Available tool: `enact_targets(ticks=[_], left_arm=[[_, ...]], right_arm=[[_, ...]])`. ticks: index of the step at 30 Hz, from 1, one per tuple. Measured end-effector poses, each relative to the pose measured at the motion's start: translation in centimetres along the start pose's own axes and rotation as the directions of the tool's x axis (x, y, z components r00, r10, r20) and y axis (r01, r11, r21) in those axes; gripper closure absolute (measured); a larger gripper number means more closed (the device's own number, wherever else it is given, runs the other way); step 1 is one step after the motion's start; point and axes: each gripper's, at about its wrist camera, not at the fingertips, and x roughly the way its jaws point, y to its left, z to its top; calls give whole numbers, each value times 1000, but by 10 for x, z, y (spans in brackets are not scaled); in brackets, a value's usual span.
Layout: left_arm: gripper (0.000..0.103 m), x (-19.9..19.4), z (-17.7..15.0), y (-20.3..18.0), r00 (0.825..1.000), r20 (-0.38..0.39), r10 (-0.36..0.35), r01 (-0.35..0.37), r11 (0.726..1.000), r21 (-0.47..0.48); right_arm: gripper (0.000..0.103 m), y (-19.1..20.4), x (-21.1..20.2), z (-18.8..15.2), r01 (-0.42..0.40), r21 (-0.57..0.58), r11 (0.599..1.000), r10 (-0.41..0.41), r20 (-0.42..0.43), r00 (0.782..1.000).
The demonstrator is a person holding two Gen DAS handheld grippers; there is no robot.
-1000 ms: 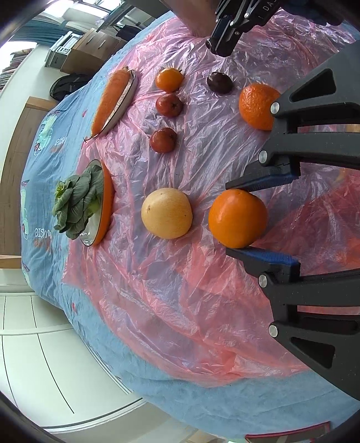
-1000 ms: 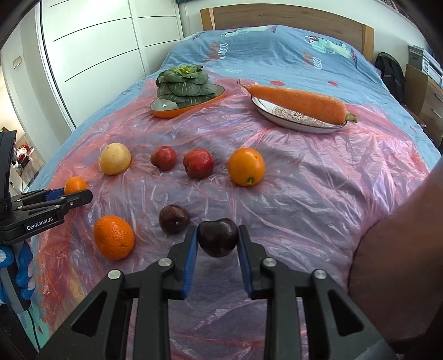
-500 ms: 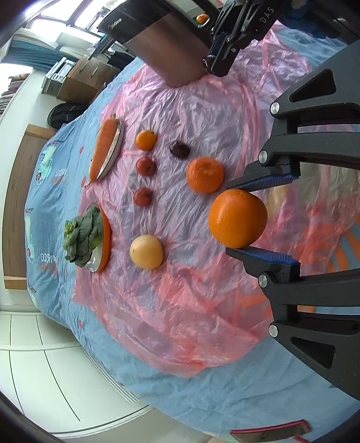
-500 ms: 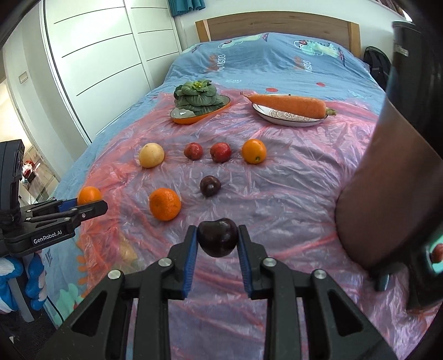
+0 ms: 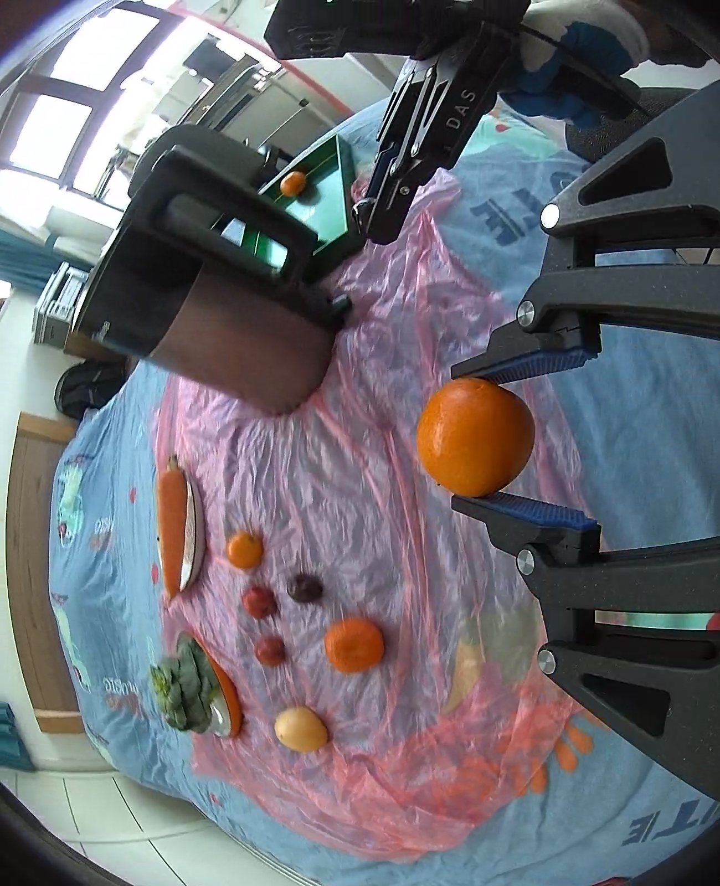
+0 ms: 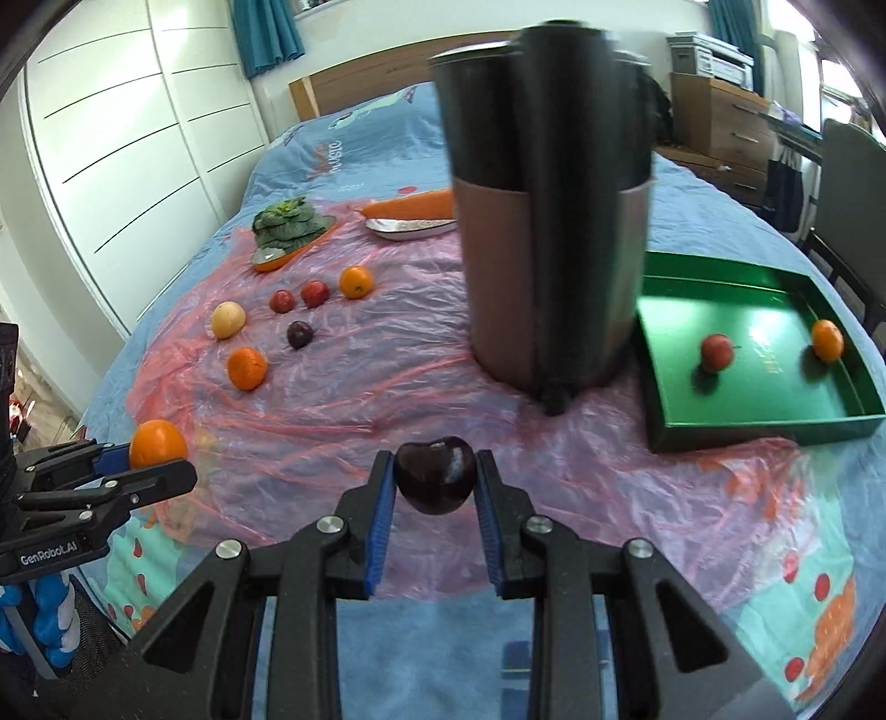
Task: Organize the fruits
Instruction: 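Carry the orange and plum to the green tray and release both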
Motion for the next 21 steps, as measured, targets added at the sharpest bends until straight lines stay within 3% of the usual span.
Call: enact_targets(ticks=[9, 21], left_arm=[[69, 5, 25, -94, 998, -7, -68, 69, 983, 168], [69, 64, 87, -220, 990, -11, -141, 136, 925, 354]], right_arm=[[98, -88, -39, -7, 94, 137, 986, -106, 81, 991], [98, -199, -38, 19, 154, 265, 952, -200, 157, 967]])
